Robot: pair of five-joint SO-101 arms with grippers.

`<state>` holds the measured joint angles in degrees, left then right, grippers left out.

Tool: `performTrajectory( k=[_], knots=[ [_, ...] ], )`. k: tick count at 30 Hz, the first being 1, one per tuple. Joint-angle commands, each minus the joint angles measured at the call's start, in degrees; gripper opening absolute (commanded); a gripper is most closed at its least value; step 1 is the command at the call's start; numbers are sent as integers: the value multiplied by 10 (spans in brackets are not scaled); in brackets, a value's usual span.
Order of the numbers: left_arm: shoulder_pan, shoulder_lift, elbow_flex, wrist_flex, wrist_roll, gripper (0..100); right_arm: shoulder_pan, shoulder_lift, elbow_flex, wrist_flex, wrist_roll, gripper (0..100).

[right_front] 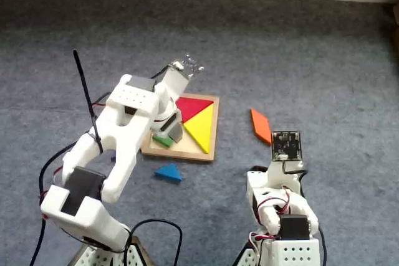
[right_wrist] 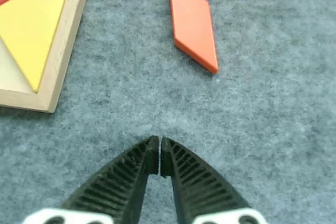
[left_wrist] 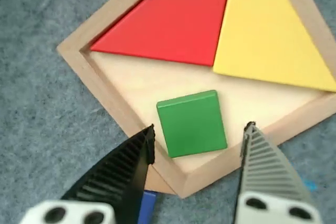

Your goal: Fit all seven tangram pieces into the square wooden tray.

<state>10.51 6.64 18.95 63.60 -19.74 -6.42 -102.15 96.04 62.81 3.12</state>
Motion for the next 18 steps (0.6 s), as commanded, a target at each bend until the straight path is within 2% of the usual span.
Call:
performTrajectory(
  k=[1, 11, 18],
  knots=[
    [29, 10, -47, 5, 6, 268, 7, -12, 64, 2, -3, 26],
    [-23, -18, -98, 92, 1, 204, 7, -12, 64, 2, -3, 26],
    [-23, 25, -48, 37, -53, 104, 7, -12, 64, 2, -3, 26]
  ],
)
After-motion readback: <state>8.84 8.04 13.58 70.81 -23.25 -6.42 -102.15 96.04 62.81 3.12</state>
